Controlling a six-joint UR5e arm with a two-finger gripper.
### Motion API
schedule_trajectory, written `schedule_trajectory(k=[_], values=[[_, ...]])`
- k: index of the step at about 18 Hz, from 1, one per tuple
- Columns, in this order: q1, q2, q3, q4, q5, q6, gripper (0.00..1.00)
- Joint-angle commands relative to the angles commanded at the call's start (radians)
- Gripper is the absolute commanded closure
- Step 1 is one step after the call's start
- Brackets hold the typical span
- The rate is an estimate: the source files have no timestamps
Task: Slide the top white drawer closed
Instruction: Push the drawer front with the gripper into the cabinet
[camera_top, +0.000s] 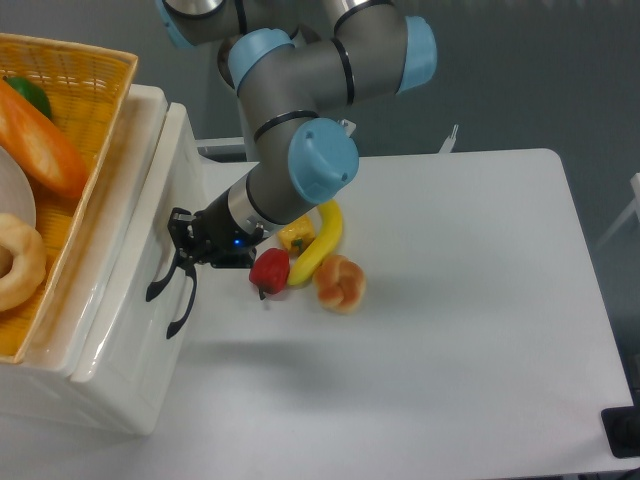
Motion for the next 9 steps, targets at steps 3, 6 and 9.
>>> schedule_trajectory(k=[3, 6, 9], values=[[-0.002, -0.008, 0.005, 0.008, 0.000, -0.003, 1.00], [0.000, -0.015, 0.009, 0.020, 0.006, 0.006, 1.00], [0.029, -0.015, 0.020, 0.037, 0.034, 0.024, 0.91]])
